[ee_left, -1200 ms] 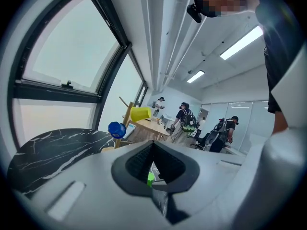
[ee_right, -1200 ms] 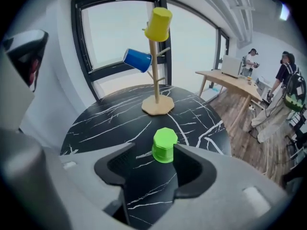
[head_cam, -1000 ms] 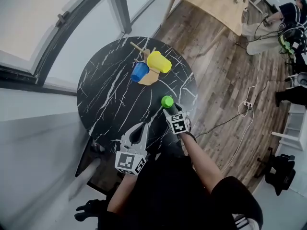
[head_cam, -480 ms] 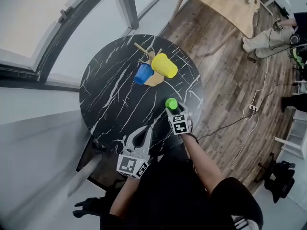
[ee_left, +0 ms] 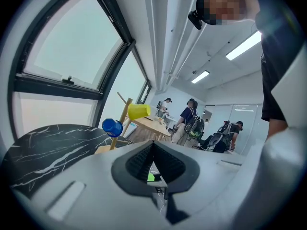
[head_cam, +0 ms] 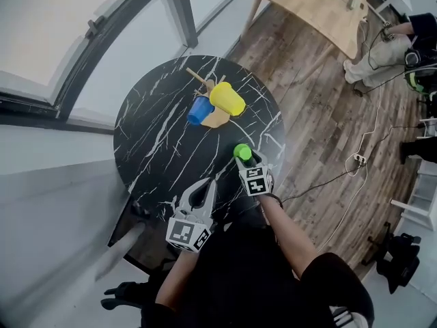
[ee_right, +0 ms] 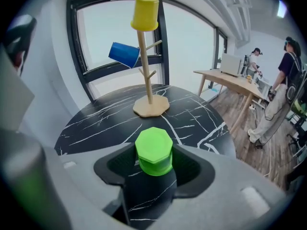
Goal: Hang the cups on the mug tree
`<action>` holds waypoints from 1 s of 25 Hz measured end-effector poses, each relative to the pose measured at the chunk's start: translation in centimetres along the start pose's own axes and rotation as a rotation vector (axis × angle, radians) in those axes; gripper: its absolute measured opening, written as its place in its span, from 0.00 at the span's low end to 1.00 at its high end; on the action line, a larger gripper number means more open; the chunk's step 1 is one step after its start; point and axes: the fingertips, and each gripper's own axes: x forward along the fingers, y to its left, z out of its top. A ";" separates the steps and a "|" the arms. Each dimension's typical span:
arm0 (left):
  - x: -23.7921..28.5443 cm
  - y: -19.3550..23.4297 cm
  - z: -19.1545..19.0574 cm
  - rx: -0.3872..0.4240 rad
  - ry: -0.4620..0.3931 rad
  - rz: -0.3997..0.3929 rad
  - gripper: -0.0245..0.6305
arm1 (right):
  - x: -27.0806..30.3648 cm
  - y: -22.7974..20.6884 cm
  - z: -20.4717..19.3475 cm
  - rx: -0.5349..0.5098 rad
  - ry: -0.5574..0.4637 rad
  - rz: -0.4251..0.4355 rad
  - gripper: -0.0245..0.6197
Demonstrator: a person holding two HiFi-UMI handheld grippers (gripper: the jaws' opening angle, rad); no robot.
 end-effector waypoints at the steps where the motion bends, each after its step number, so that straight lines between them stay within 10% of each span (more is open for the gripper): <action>1: 0.1 -0.1 0.2 0.005 -0.003 0.000 0.04 | -0.5 -0.1 0.3 0.002 -0.003 0.001 0.40; 25: 1.3 -2.2 4.5 0.059 -0.094 0.113 0.04 | -7.7 -1.2 9.7 -0.088 -0.234 0.131 0.40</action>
